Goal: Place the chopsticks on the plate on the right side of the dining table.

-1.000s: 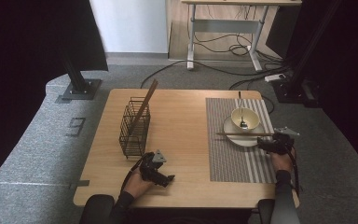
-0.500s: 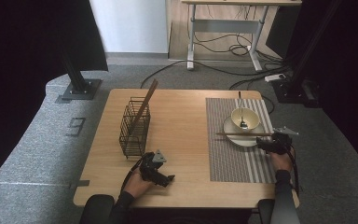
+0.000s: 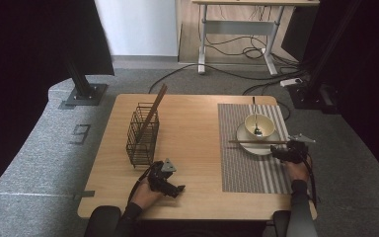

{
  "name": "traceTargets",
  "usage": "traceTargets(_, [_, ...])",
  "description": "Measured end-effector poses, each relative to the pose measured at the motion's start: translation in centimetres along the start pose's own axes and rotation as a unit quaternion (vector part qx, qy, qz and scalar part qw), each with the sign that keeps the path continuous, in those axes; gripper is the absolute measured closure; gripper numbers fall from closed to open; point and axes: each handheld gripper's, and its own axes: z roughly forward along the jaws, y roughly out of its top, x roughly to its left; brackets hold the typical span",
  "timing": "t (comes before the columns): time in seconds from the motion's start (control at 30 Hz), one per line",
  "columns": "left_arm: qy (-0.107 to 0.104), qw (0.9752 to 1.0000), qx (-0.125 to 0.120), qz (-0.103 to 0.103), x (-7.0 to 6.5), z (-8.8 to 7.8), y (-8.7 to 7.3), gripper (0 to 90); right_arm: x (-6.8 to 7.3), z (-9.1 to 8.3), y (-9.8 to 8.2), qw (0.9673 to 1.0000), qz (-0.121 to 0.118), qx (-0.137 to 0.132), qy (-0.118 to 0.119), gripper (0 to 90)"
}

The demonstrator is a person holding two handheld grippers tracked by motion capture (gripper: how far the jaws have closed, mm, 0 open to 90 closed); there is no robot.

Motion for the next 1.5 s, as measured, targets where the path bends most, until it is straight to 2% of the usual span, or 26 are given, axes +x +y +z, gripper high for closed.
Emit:
traceTargets(0.33, [0.0,1.0,0.0,0.0,0.0,0.0,0.0,0.0,0.0,-0.6,0.2,1.0,-0.001,-0.002,0.0,5.3])
traceTargets(0.47, [-0.001,1.0,0.0,0.001,0.0,0.0,0.0,0.0,0.2,-1.4,0.5,0.9997,-0.024,0.011,0.001,3.1])
traceTargets(0.57, [-0.001,1.0,0.0,0.001,0.0,0.0,0.0,0.0,0.4,-2.0,0.7,0.9995,-0.021,0.015,0.018,1.2])
traceTargets(0.77, [-0.001,1.0,0.0,0.0,0.0,0.0,0.0,0.0,1.0,-3.2,1.0,0.9985,-0.035,0.02,0.036,0.0])
traceTargets(0.9, [-0.001,1.0,0.0,0.001,0.0,0.0,0.0,0.0,1.5,-4.5,0.8,0.9977,-0.047,0.027,0.042,0.0])
traceTargets(1.23, [0.0,1.0,0.0,0.001,0.0,0.0,0.0,0.0,2.4,-7.8,-0.3,0.9965,-0.052,0.034,0.056,0.0])
traceTargets(1.5, [-0.001,1.0,0.0,0.001,0.0,0.0,0.0,0.0,4.5,-10.3,-0.6,0.9941,-0.068,0.038,0.076,0.0])
